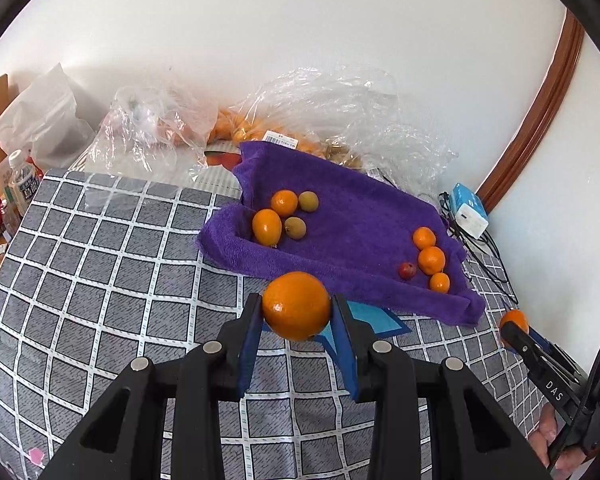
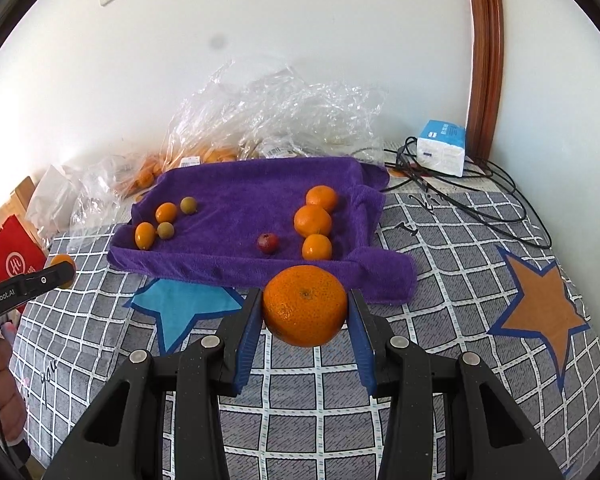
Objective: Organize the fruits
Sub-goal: 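Lift and carry both held oranges over the purple towel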
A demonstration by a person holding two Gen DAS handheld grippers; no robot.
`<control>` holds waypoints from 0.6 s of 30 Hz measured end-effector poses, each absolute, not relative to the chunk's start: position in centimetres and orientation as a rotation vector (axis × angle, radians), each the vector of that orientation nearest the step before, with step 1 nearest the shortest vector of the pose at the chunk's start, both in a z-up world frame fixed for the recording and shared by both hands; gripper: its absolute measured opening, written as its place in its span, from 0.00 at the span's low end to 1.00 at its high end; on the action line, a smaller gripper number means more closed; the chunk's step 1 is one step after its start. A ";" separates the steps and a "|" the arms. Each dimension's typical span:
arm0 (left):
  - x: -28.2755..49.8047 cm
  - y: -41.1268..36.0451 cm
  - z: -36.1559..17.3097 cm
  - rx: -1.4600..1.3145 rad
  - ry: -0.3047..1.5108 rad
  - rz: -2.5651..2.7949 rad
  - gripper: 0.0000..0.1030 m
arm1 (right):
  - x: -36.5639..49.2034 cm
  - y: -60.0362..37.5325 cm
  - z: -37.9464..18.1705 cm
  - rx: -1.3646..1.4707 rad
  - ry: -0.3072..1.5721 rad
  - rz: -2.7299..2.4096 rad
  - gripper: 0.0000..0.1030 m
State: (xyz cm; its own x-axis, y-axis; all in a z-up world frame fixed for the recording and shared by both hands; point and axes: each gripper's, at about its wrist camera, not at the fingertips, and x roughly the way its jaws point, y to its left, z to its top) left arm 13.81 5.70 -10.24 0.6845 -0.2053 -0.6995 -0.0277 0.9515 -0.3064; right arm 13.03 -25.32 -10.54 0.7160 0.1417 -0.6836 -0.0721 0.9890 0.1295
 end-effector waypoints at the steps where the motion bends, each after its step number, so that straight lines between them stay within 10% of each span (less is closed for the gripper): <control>1: 13.9 5.7 -10.1 -0.306 0.811 -0.102 0.32 | 13.1 -25.3 -10.4 0.094 0.762 0.118 0.40; 18: 16.2 5.8 -8.9 -0.303 0.803 -0.101 0.32 | 15.6 -25.6 -9.1 0.105 0.747 0.112 0.40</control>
